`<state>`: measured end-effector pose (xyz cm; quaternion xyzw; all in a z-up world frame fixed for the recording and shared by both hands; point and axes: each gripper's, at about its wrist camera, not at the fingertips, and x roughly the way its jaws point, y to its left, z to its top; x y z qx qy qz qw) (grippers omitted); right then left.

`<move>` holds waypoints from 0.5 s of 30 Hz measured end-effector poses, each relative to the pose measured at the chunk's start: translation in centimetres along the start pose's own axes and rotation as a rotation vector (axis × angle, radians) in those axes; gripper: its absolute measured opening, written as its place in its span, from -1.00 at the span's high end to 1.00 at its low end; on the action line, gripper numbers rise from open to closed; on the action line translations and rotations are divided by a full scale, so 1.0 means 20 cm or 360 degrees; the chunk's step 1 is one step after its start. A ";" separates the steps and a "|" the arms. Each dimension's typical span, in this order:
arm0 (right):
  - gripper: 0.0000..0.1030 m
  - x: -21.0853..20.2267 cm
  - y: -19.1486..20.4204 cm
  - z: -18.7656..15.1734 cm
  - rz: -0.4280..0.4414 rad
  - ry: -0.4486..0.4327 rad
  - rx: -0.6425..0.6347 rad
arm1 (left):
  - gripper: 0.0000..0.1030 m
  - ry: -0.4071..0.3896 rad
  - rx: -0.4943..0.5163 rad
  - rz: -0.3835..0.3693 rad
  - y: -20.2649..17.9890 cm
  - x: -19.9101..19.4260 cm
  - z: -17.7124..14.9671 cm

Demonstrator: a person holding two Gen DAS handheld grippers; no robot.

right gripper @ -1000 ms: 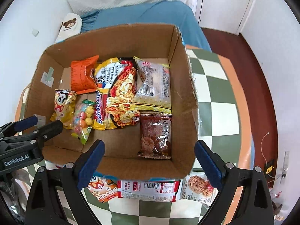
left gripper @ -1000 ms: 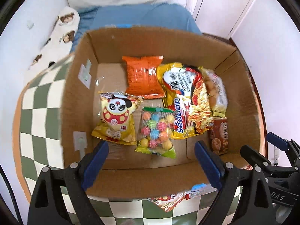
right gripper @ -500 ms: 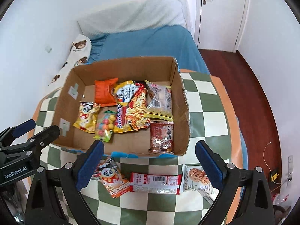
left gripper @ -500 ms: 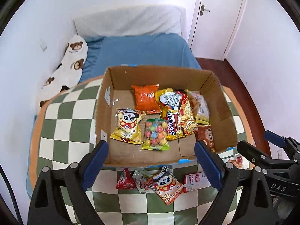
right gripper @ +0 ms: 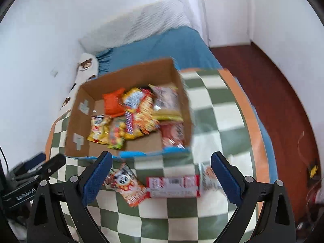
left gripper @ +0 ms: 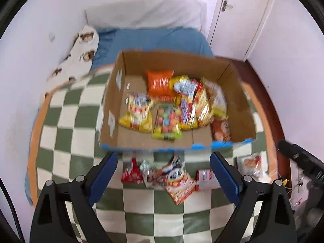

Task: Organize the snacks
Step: 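Grasp the orange panda bag with left tool while right tool grasps the oat cookie packet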

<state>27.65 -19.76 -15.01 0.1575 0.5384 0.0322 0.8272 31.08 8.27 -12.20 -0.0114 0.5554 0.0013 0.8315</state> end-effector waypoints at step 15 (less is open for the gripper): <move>-0.91 0.54 -0.58 -0.16 -0.0102 0.0313 0.0238 | -0.82 0.0618 -0.0209 -0.0030 -0.07 0.64 -0.36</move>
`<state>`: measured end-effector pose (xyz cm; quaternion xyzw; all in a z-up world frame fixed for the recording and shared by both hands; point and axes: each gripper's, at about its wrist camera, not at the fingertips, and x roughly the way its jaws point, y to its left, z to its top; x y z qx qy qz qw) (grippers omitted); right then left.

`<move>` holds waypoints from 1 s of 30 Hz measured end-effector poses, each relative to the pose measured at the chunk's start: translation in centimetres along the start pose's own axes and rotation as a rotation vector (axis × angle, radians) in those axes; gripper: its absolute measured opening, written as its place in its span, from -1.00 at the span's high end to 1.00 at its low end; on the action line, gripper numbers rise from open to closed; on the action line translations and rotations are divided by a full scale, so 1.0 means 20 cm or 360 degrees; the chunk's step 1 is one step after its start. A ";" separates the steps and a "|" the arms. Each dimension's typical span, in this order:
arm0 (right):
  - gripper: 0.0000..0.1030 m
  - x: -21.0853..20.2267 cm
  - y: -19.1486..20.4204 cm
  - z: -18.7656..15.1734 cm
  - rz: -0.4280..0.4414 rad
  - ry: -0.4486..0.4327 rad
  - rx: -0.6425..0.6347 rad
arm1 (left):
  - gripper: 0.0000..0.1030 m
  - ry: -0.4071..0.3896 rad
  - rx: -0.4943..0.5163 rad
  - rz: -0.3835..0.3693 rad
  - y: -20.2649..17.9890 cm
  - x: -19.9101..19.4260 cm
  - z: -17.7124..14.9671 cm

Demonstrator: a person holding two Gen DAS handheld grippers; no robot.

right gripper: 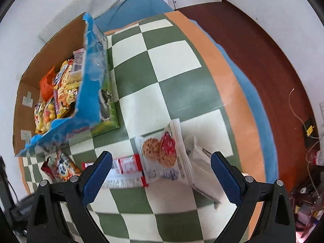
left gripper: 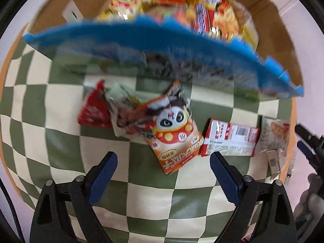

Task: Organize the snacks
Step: 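Grasp the orange panda bag with left tool while right tool grasps the oat cookie packet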

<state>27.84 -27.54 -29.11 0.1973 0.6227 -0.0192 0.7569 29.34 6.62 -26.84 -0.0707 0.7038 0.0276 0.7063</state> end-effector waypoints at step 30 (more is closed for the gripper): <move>-0.34 0.41 0.25 -0.18 -0.0037 0.0285 -0.0382 | -0.61 0.0009 -0.0378 -0.0178 0.13 0.26 0.08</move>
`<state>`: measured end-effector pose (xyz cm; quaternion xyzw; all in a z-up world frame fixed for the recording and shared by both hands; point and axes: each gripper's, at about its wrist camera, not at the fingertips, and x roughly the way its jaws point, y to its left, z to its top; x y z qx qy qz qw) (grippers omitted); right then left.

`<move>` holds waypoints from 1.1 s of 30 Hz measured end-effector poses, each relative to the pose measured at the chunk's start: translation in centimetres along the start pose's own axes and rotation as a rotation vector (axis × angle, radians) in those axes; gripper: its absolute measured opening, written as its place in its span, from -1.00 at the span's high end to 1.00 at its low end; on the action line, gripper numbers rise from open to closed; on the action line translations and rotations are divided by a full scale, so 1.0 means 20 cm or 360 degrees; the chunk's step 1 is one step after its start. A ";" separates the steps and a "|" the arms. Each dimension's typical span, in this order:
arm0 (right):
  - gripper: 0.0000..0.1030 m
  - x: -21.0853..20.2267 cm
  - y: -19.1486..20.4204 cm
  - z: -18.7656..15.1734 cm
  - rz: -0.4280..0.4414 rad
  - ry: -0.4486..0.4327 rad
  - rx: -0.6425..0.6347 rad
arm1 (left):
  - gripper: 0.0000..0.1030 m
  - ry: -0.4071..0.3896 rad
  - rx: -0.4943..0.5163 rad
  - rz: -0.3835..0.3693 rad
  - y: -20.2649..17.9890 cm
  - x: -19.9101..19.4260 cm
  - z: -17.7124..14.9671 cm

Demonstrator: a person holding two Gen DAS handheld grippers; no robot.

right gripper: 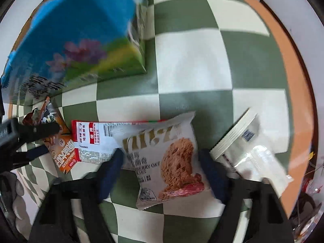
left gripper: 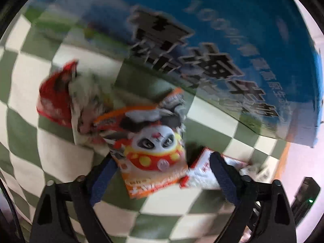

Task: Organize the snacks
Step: 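Grasp the orange panda bag with left tool while right tool grasps the oat cookie packet, then carry both packets into the box and open both tools to release them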

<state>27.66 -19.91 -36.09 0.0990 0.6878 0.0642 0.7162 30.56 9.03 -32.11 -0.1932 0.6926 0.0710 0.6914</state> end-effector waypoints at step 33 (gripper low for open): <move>-0.47 0.04 0.11 -0.36 0.0073 0.0215 -0.0016 | -0.35 0.0247 0.0461 0.0210 0.12 0.22 -0.32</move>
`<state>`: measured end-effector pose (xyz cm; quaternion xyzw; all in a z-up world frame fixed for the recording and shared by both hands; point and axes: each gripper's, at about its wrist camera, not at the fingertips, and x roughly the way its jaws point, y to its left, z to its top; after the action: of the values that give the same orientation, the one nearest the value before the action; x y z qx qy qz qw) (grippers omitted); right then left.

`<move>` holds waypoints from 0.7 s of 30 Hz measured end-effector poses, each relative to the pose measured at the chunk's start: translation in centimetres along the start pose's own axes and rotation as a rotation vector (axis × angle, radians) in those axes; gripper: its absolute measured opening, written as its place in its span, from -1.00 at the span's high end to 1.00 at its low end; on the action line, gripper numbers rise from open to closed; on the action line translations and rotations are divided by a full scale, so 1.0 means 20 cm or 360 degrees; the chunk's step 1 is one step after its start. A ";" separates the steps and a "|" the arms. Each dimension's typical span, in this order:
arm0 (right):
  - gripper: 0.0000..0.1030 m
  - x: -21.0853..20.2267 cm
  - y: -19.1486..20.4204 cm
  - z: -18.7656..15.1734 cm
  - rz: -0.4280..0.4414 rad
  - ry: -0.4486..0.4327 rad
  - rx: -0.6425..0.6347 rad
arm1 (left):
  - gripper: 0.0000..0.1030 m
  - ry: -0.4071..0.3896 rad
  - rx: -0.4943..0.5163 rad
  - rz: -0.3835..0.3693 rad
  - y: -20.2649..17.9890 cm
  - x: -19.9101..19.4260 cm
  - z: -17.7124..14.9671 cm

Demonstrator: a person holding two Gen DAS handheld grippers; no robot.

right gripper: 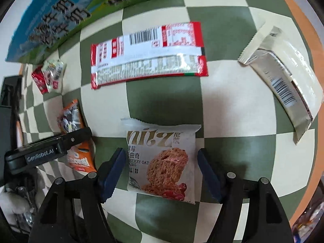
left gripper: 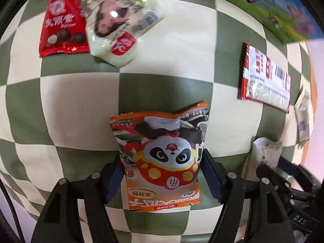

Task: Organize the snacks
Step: 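Carry both packets into the box and open both tools to release them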

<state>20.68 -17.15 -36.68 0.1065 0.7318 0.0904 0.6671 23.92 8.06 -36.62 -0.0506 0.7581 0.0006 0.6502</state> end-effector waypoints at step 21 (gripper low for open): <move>-0.07 -0.44 0.13 0.00 0.0183 -0.0339 -0.0055 | 0.02 -0.0376 0.0241 -0.0056 -0.18 -0.65 -0.06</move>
<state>21.51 -17.05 -27.49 0.1458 0.6477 0.1295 0.7365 24.88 5.37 -23.41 -0.0141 0.6731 -0.0621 0.7368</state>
